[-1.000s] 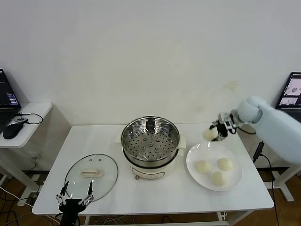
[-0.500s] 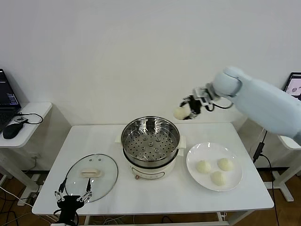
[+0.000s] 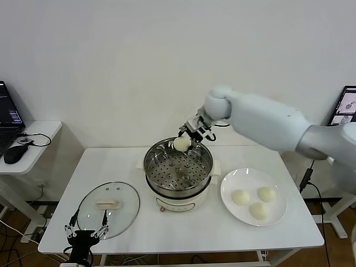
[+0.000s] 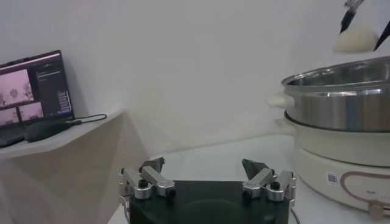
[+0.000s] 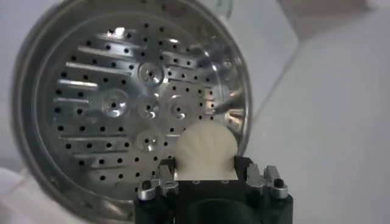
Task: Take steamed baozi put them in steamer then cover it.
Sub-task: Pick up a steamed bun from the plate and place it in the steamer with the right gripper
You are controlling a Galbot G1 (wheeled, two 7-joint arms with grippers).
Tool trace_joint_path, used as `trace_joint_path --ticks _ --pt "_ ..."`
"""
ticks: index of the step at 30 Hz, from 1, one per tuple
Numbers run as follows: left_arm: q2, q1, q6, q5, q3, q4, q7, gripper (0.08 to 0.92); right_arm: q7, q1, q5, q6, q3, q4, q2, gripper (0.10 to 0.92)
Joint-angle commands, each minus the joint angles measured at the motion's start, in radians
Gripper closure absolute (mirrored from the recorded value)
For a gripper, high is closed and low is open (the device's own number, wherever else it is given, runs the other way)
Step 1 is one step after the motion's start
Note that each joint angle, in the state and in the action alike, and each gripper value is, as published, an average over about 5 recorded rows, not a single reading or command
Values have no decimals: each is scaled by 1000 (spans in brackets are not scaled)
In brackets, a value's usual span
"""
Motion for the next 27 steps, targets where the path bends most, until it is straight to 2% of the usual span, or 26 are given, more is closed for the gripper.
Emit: trace_joint_path --ticks 1,18,23,27 --pt "-1 -7 1 2 2 7 0 177 51 -53 -186 221 -46 -140 94 425" --pt "-6 5 -7 1 -3 5 -3 177 125 -99 -346 353 10 -282 200 414" --pt "-5 6 -9 0 -4 3 -4 177 145 -109 -374 363 22 -295 210 303" --pt "-7 4 -7 -1 -4 1 -4 177 130 -87 -331 345 14 -259 191 222"
